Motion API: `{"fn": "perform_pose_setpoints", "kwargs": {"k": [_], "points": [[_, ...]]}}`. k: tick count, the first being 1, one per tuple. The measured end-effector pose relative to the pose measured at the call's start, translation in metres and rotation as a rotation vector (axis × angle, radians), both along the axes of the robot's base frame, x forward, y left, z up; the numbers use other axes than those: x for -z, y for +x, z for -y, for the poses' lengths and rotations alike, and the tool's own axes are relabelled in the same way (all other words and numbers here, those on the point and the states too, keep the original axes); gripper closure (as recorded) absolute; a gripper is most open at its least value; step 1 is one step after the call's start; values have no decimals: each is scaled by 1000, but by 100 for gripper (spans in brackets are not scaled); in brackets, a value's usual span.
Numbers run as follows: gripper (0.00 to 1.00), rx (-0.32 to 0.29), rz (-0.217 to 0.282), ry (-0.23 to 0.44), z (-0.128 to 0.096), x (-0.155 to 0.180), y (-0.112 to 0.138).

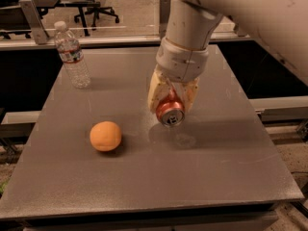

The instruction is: Place coke can upright

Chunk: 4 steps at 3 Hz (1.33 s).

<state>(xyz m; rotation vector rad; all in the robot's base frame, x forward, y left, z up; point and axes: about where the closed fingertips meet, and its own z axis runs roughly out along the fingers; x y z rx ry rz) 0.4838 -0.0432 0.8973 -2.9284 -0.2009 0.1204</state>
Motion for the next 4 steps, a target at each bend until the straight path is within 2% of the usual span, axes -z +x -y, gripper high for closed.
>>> {"fn": "perform_pose_setpoints", "kwargs": {"k": [1, 2, 3, 4], "points": [[100, 155, -6, 37, -3, -9, 10], [100, 344, -17, 130, -9, -20, 14], [100, 418, -38, 172, -16, -22, 17], [100, 421, -41, 174, -17, -23, 18]]}}
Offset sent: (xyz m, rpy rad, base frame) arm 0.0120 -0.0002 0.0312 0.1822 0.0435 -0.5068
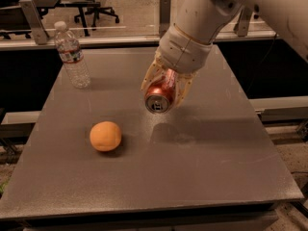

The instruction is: Place coke can upright

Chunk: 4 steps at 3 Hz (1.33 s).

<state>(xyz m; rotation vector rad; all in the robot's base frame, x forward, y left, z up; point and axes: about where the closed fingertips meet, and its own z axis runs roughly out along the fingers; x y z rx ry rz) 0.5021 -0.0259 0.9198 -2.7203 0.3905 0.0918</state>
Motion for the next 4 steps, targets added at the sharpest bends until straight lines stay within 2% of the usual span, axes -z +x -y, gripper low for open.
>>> {"fn": "perform_pose_setpoints", "kwargs": {"k": [1, 2, 3, 4], "points": [[100, 33, -49, 34, 2, -4, 8], [100, 105, -159, 129, 9, -14, 34], [100, 151, -242, 239, 11, -16, 50], [100, 211, -352, 374, 16, -12, 63]]}}
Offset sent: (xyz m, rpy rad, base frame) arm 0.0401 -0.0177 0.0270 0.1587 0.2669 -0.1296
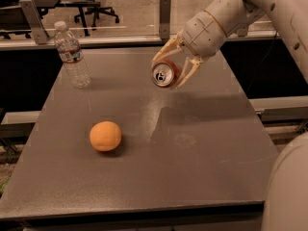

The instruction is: Place coke can upright

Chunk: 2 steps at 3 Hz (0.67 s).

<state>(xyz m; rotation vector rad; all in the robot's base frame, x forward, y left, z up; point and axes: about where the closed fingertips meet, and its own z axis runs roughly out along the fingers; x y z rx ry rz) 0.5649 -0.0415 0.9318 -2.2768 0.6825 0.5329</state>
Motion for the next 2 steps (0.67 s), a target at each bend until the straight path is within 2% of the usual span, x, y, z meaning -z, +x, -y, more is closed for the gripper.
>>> {"fn": "perform_pose_setpoints", "kwargs": {"k": [1, 2], "points": [[100, 61, -103, 137, 7, 4, 5], [100, 127, -176, 233, 17, 2, 8]]}}
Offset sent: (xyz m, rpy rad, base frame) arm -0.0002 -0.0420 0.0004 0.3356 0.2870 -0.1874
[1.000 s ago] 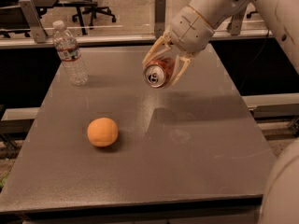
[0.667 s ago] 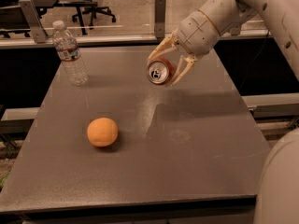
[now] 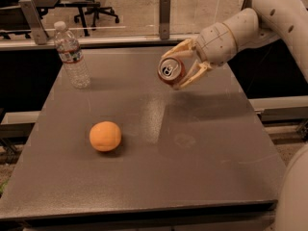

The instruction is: Place coke can upright

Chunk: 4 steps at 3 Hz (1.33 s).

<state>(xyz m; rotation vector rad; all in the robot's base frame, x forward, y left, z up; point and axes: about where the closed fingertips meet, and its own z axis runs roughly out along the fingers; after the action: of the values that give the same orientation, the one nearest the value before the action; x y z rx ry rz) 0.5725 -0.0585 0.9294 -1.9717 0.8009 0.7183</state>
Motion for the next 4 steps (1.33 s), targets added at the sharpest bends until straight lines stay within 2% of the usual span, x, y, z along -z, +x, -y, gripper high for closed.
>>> {"fn": "perform_pose_setpoints", "kwargs": {"k": [1, 2, 3, 4], "points": [[100, 58, -83, 56, 10, -2, 0], [100, 115, -175, 78, 13, -5, -4], [100, 153, -272, 94, 10, -6, -11], [100, 191, -379, 140, 6, -3, -17]]}}
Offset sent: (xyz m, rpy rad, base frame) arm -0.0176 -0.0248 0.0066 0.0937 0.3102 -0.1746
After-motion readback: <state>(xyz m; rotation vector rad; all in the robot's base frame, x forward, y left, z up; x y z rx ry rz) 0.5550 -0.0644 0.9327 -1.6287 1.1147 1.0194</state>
